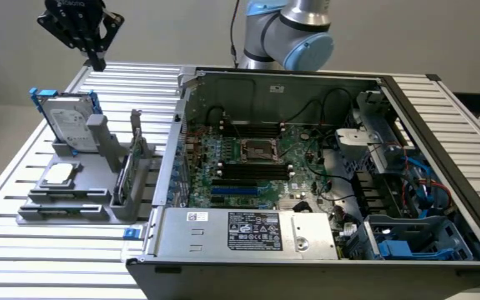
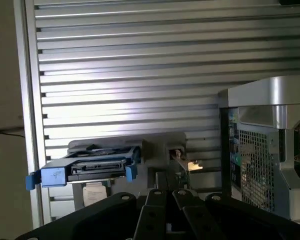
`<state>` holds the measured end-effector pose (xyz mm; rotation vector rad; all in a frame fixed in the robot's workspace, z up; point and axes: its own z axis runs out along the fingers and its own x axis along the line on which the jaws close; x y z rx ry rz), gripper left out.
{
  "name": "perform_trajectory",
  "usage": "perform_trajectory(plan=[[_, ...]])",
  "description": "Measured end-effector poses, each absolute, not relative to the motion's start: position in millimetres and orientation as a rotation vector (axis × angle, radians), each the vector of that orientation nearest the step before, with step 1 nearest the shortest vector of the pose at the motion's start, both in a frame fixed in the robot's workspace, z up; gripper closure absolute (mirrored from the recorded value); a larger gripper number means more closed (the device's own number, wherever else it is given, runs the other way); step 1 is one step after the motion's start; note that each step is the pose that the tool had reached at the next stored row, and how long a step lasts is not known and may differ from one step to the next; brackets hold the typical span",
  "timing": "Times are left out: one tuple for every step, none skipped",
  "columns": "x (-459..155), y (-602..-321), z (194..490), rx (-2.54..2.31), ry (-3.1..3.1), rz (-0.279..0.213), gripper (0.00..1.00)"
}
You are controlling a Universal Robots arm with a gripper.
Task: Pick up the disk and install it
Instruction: 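Reach for the disk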
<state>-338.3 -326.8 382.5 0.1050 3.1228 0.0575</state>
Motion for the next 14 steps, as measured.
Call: perform_trajectory(plan=[[-343.0, -326.8, 381.9, 0.105, 3.123, 0.056, 0.89], [-347.5, -326.7, 381.5, 0.105, 3.123, 0.054, 0.89], [-352.0, -326.6, 381.0, 0.105, 3.123, 0.052, 0.89], [-356.5, -326.6, 380.4, 0.105, 3.123, 0.050, 0.89], [-361.0, -326.5, 379.9, 0.105, 3.123, 0.048, 0.89], [-365.5, -326.4, 379.4, 0.105, 3.123, 0.046, 0.89], [-370.4, -326.3, 378.9, 0.105, 3.123, 0.043, 0.89], [-374.9, -326.3, 378.4, 0.105, 3.123, 0.041, 0.89], [-379.6, -326.2, 377.8, 0.105, 3.123, 0.039, 0.89], [-384.0, -326.1, 377.3, 0.105, 3.123, 0.036, 0.89], [-388.5, -326.0, 376.8, 0.105, 3.124, 0.034, 0.89], [-393.0, -325.9, 376.3, 0.105, 3.124, 0.032, 0.89], [-397.5, -325.8, 375.7, 0.105, 3.124, 0.029, 0.89], [-402.0, -325.7, 375.3, 0.105, 3.124, 0.027, 0.89]])
